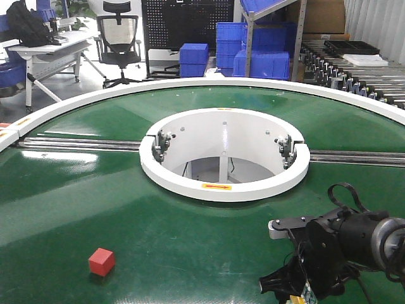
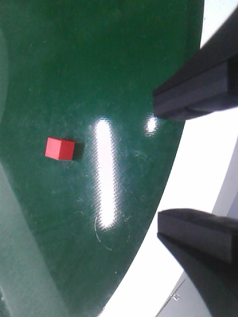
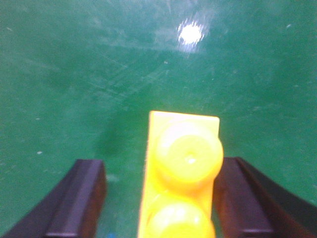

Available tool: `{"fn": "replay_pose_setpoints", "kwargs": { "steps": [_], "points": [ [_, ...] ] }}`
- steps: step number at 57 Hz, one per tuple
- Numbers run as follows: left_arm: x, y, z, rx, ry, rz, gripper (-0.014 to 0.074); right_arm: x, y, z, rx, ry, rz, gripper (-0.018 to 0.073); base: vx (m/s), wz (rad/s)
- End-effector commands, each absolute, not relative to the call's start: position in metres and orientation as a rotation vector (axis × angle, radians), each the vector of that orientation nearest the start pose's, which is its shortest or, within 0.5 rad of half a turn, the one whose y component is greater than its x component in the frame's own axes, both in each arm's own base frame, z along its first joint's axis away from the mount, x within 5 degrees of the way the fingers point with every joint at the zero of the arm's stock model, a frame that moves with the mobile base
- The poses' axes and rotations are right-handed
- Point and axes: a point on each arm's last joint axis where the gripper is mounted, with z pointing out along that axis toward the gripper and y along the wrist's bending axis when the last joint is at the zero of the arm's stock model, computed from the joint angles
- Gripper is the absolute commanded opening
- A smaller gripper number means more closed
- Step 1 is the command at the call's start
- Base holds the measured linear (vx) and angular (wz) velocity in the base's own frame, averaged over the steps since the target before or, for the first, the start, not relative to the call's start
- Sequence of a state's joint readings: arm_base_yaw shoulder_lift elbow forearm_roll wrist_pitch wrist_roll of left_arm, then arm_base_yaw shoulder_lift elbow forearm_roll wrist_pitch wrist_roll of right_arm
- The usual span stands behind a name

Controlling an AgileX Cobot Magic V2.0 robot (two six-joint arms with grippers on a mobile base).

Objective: Pick red and yellow blocks into blue bin
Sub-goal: 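Lower the right gripper onto the yellow brick and close on it, then lower the left gripper onto the red cube and close on it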

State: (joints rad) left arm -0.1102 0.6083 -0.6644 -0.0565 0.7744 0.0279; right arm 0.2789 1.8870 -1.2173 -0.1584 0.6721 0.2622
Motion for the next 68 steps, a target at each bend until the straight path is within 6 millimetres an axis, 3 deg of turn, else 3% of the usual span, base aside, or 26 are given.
{"fn": "replay_pose_setpoints", "kwargs": {
  "steps": [1,20,28,38,53,68],
  "points": [
    [0.112,-0.017,0.335,0.125,2.096,-0.129,0.0501,0.368,0.096,0.199,-0.184,2.696,-0.021,0.0427,0.0,0.0],
    [0.113,-0.017,0.336,0.124,2.091,-0.13,0.0501,0.365,0.094,0.208,-0.194,2.686,-0.027,0.0251,0.0,0.0],
    [0.114,-0.019,0.335,0.135,2.101,-0.137,0.0501,0.35,0.091,0.234,-0.254,2.689,-0.041,0.0244,0.0,0.0],
    [0.126,-0.026,0.326,0.186,2.185,-0.156,0.0503,0.317,0.086,0.276,-0.366,2.669,0.009,0.0244,0.0,0.0],
    [0.175,-0.036,0.326,0.228,2.4,-0.142,0.0506,0.268,0.079,0.309,-0.454,2.556,0.101,0.0244,0.0,0.0],
    [0.251,-0.05,0.325,0.247,2.479,-0.132,0.0597,0.254,0.075,0.324,-0.444,2.501,0.107,0.0244,0.0,0.0]
  ]
}}
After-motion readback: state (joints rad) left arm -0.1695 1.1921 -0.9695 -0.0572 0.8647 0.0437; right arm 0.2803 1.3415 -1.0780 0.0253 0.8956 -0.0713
